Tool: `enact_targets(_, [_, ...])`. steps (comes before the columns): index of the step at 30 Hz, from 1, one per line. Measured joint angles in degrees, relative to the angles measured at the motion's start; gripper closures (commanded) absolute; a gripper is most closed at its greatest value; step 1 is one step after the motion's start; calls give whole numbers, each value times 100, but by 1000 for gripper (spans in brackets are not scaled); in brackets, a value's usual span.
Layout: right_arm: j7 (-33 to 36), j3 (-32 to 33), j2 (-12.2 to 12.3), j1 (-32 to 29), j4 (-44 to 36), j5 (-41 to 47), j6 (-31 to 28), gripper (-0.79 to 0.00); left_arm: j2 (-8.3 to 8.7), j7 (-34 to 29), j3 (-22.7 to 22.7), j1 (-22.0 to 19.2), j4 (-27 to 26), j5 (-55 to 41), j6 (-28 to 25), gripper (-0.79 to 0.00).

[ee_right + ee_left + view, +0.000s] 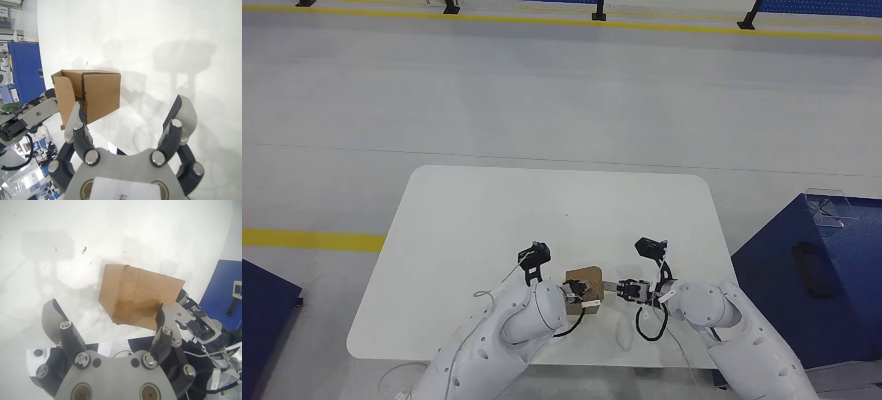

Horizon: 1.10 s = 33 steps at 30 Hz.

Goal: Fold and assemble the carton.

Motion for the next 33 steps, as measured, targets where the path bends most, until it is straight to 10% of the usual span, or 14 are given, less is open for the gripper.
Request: enact_targets(33, [60,120,-57,-29,-8,117,133,-785,99,-162,-276,318,-254,210,-27,-785])
